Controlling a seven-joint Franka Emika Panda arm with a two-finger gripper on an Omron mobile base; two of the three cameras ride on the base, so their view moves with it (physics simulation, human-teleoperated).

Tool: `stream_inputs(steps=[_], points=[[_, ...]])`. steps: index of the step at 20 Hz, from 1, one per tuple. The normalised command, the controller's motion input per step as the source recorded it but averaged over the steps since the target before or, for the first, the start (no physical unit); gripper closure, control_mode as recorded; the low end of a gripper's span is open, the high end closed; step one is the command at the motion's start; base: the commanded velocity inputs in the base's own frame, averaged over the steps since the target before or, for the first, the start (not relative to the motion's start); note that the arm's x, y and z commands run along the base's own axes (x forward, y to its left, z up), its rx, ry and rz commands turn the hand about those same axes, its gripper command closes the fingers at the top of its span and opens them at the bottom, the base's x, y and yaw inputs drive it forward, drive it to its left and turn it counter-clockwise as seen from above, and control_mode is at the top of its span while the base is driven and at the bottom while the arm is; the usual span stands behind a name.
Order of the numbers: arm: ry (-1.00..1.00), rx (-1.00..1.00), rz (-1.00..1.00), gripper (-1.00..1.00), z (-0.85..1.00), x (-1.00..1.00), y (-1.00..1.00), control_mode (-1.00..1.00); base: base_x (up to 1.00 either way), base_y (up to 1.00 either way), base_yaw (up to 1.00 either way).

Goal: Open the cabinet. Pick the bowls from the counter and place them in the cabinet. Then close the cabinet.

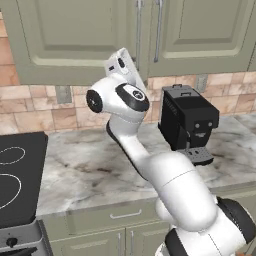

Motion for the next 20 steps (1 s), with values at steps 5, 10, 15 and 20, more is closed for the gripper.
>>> stream_inputs(steps=[5, 10, 15, 20], points=[[-0.01, 0.09, 0.47, -1.0, 0.0, 1.0, -0.92, -1.0, 0.0, 0.0, 0.0], [0.0, 0.09, 0.45, -1.0, 0.0, 1.0, -0.93, -1.0, 0.0, 0.0, 0.0], [0.0, 0.11, 0.43, -1.0, 0.0, 1.0, -0.88, -1.0, 0.0, 0.0, 0.0], [0.0, 0.14, 0.38, -1.0, -0.05, 1.0, -0.84, -1.0, 0.0, 0.0, 0.0]])
